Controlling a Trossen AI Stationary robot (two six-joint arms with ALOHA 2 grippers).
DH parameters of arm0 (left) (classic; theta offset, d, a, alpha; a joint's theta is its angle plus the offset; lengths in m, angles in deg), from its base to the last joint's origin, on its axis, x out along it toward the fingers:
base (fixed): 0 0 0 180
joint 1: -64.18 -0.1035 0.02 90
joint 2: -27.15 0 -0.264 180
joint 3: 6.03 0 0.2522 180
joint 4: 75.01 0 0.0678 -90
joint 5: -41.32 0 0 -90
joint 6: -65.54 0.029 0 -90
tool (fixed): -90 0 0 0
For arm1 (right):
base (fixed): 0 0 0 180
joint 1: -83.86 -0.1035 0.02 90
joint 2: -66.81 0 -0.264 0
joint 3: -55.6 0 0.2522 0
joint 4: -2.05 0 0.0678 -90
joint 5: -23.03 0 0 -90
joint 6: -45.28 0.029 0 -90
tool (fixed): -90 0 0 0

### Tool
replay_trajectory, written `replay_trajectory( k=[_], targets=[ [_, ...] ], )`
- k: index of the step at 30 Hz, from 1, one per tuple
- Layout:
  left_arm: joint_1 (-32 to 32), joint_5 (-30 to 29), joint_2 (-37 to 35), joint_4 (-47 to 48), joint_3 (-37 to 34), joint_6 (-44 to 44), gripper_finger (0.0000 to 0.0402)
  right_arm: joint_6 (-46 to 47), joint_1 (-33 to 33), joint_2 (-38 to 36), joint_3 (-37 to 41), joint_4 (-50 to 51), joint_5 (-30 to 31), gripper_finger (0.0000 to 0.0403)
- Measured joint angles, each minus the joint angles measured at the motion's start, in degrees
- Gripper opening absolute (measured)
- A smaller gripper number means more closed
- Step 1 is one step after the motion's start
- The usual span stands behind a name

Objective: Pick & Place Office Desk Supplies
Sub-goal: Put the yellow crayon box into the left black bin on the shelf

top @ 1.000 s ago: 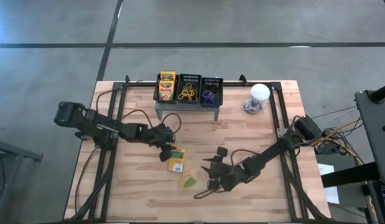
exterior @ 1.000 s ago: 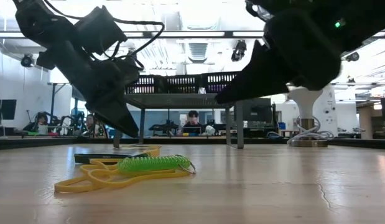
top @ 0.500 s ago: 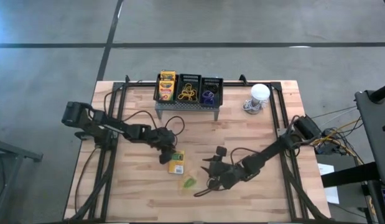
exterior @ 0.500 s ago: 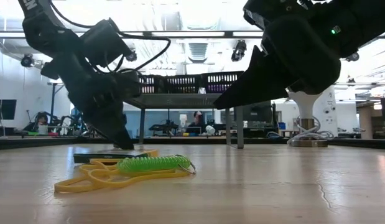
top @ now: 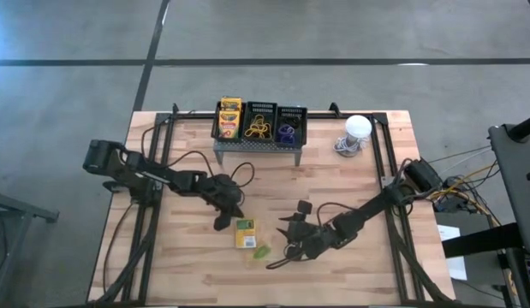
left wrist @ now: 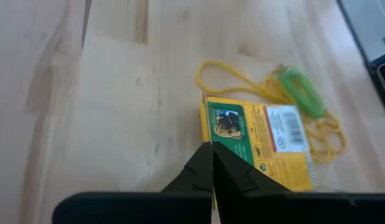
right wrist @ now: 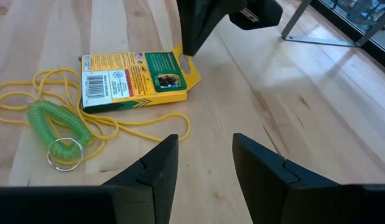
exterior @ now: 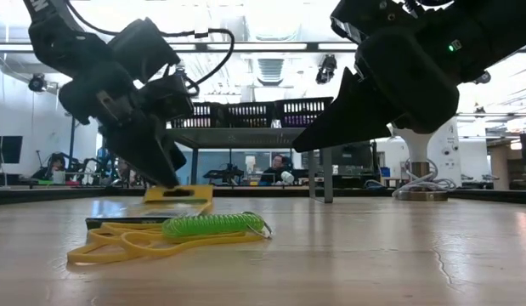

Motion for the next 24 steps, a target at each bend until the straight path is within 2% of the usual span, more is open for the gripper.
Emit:
replay_trajectory(
  k=[5, 10, 13, 17, 24],
  targets=[
    [0.3, -0.5, -3.0, 0.3, 1.7, -0.9, 0.0002, 0.2, 0.0, 0.0, 0.0, 0.0, 0.0, 0.0148],
    [2.1, -5.5, -6.4, 0.4, 3.2, -1.0, 0.0001, 3.6, 0.3, 0.5, 0.0, -1.4, -0.1, 0.0148],
    [4.1, -6.9, -6.9, 0.5, 3.9, -1.1, 0.0001, 3.4, 1.0, 2.0, 0.0, -6.7, -4.6, 0.0152],
    [8.4, -11.9, -7.2, 0.3, 4.3, -1.1, 0.0, 3.2, 2.9, 5.6, -0.1, -16.0, -9.3, 0.0174],
    [14.7, -18.3, -7.2, -1.0, 4.3, -1.5, 0.0, 7.2, 7.9, 8.9, -2.3, -18.0, -20.7, 0.0233]
  ],
)
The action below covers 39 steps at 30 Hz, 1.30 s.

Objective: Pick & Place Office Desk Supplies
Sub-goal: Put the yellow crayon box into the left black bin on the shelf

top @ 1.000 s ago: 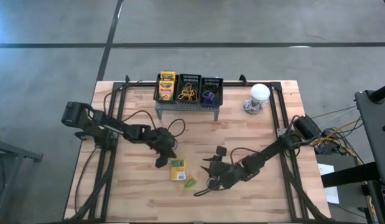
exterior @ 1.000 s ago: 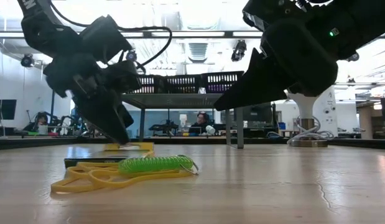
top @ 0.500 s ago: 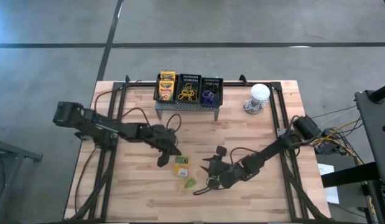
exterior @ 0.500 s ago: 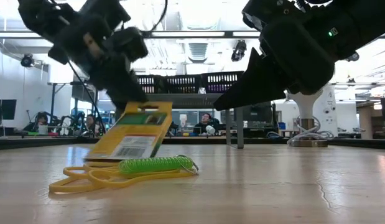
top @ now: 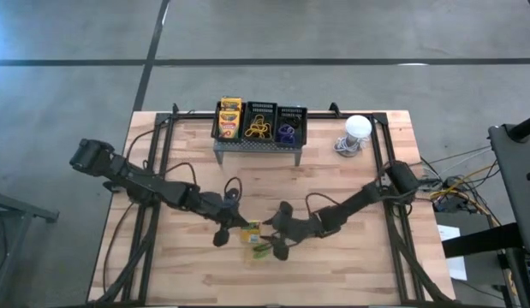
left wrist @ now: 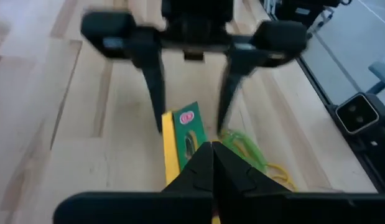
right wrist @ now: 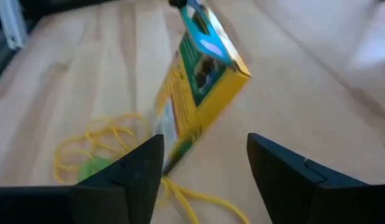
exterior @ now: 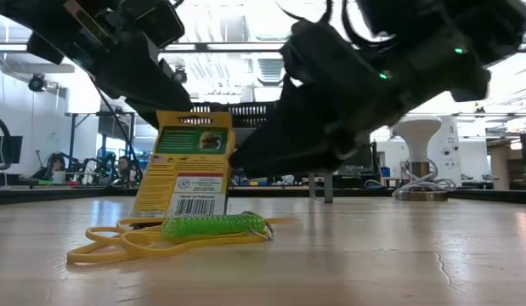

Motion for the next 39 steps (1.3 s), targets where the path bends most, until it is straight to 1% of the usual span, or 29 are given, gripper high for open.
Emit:
replay_trajectory(
  k=[2, 5, 9, 13, 20, 23, 25, 27, 29, 31, 32, 34, 36, 39],
  targets=[
    [0.7, -1.1, 0.0, -1.1, 0.0, 0.0, 0.0, 0.0, 1.0, 0.2, -0.6, -0.1, -2.7, 0.0246],
    [1.2, -1.1, 0.0, -1.5, -0.1, 0.0, 0.0, -2.1, 1.7, 0.2, -1.4, -0.3, -5.1, 0.0258],
    [1.2, -1.8, 0.0, -2.4, -0.1, 0.0, 0.0, -4.9, 1.8, 0.1, -2.7, -0.2, -5.8, 0.025],
    [1.2, -2.2, 0.0, -4.0, -0.1, 0.0, 0.0, -7.2, 2.3, 0.1, -3.2, -0.3, -5.8, 0.0216],
    [1.2, -2.2, 0.0, -8.2, -0.1, 0.5, 0.0, -8.6, 3.1, 0.1, -2.9, -1.3, -5.7, 0.0134],
    [1.3, -3.2, -0.7, -7.8, 0.5, 0.6, 0.0001, -10.0, 3.1, 0.1, -2.9, -1.9, -4.8, 0.0095],
    [2.3, -5.9, -2.0, -4.6, 2.5, 2.0, 0.0001, -10.3, 3.1, 0.1, -2.9, -2.1, -4.3, 0.0068],
    [4.5, -11.0, -2.8, 0.8, 5.8, 5.2, 0.0001, -10.5, 3.1, 0.1, -2.9, -2.3, -4.3, 0.0045],
    [7.3, -17.6, -3.0, 9.5, 9.4, 7.9, 0.0001, -10.6, 3.0, 0.1, -2.9, -2.6, -4.3, 0.0028],
    [10.1, -23.2, -3.0, 18.4, 13.2, 8.0, 0.0001, -11.7, 2.9, 0.1, -3.0, -2.9, -4.3, 0.0019],
    [11.4, -25.1, -3.0, 22.5, 14.8, 7.3, 0.0001, -12.6, 2.9, 0.1, -3.0, -3.1, -4.2, 0.0017],
    [13.5, -26.6, -3.0, 28.9, 17.0, 4.4, 0.0004, -14.0, 2.5, 0.0, -3.0, -3.2, -3.4, 0.0017],
    [15.3, -26.8, -3.0, 33.6, 17.7, 0.9, 0.0015, -15.0, 1.9, 0.0, -2.9, -3.0, -0.6, 0.0018],
    [17.2, -26.8, -3.1, 35.3, 17.0, -3.2, 0.0047, -16.7, 1.2, -0.3, -2.9, -2.6, 2.6, 0.0019]
  ],
)
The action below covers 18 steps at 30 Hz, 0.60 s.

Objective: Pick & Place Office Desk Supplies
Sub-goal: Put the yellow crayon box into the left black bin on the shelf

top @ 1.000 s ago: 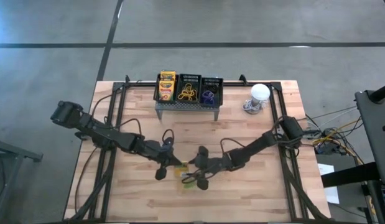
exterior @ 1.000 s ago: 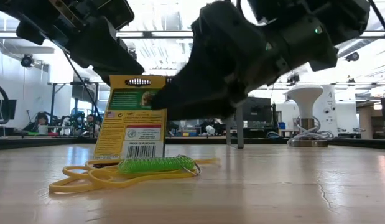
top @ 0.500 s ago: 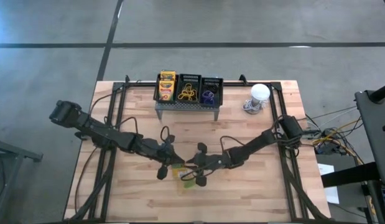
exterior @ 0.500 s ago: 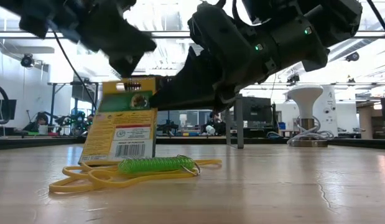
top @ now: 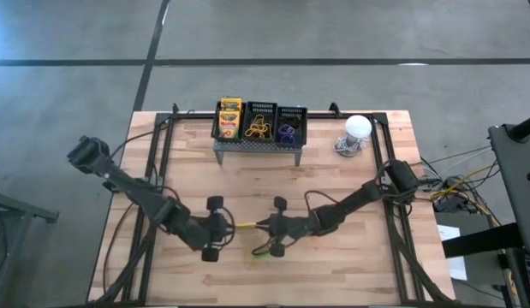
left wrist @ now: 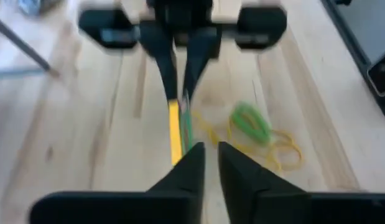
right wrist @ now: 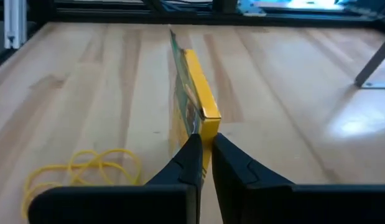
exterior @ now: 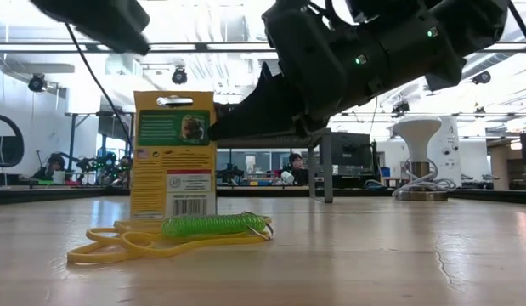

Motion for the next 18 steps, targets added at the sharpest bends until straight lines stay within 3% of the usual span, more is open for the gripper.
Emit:
replay_trajectory(
  k=[5, 8, 14, 18],
  targets=[
    [0.7, 0.2, 0.0, -0.8, -6.3, -7.3, 0.0107, -1.1, -0.3, 0.0, 0.0, 0.2, 0.8, 0.0019],
    [0.6, -1.6, 0.2, -7.2, -12.5, -10.9, 0.0122, -1.1, -0.3, 0.0, 0.0, 0.2, 0.8, 0.0019],
    [0.6, -3.5, 2.2, -37.3, -26.7, -7.6, 0.011, -1.3, -0.3, 0.0, 0.0, 0.2, 0.8, 0.0023],
    [0.6, -3.4, 5.0, -55.8, -32.0, -4.0, 0.0086, -1.5, -0.2, 0.0, 0.0, 0.2, 0.8, 0.0024]
  ],
)
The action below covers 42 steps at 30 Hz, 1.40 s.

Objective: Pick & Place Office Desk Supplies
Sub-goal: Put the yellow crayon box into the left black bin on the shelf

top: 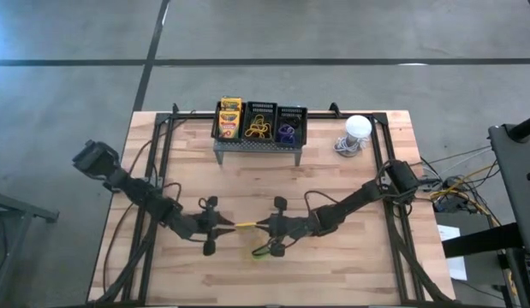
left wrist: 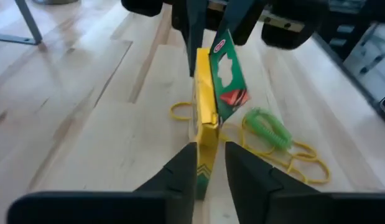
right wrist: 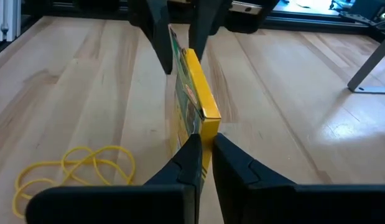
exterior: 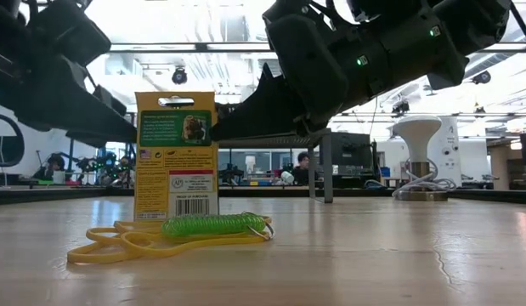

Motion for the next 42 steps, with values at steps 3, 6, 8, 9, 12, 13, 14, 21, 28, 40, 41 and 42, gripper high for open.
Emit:
replay_trajectory(
  k=[3, 6, 8, 9, 12, 13, 14, 21, 28, 40, 41, 42],
  targets=[
    [0.0, 0.1, 3.1, -5.4, -0.5, 0.0, 0.0064, 0.0, 0.0, 0.0, 0.0, 0.0, 0.0, 0.0024],
    [0.1, 0.0, 6.6, -6.3, 1.7, 0.2, 0.0043, -0.8, 0.0, 0.0, 0.2, 0.3, 0.4, 0.0024],
    [0.1, 0.3, 9.1, -6.5, 3.8, 0.7, 0.0034, -1.7, 0.1, 0.0, 0.2, 0.4, 0.6, 0.0024],
    [0.1, 0.4, 9.9, -6.6, 4.8, 1.3, 0.0031, -1.9, 0.2, 0.0, 0.2, 0.4, 0.6, 0.0024],
    [0.1, 0.9, 11.7, -6.0, 7.2, 3.7, 0.0029, -0.8, 0.9, 0.1, 0.1, 0.2, 0.4, 0.0024],
    [0.1, 1.1, 11.9, -5.7, 7.8, 4.3, 0.003, 0.0, 1.3, 0.0, 0.1, 0.2, 0.1, 0.0024],
    [0.1, 1.3, 11.9, -5.4, 8.2, 4.5, 0.0031, 0.7, 1.7, 0.0, 0.1, 0.1, -0.1, 0.0024],
    [-0.5, 0.4, 11.9, -5.2, 9.7, 4.9, 0.0034, 4.7, 5.0, -0.2, -1.1, 1.4, -2.2, 0.007],
    [-0.6, -3.2, 11.9, -5.0, 9.7, 4.7, 0.0034, 5.9, 6.2, -0.2, -2.3, 4.1, -2.4, 0.0133],
    [-1.4, -6.0, -1.4, 27.6, 9.6, -3.1, 0.0022, 6.7, 6.1, 0.1, -2.3, 5.6, -2.3, 0.0188],
    [-1.9, -6.0, -2.0, 28.8, 9.6, -3.1, 0.0026, 6.7, 6.1, 0.1, -2.3, 5.6, -2.3, 0.0189],
    [-2.6, -6.0, -2.2, 29.1, 9.6, -3.0, 0.0033, 6.7, 6.1, 0.1, -2.3, 5.6, -2.3, 0.019]
  ],
)
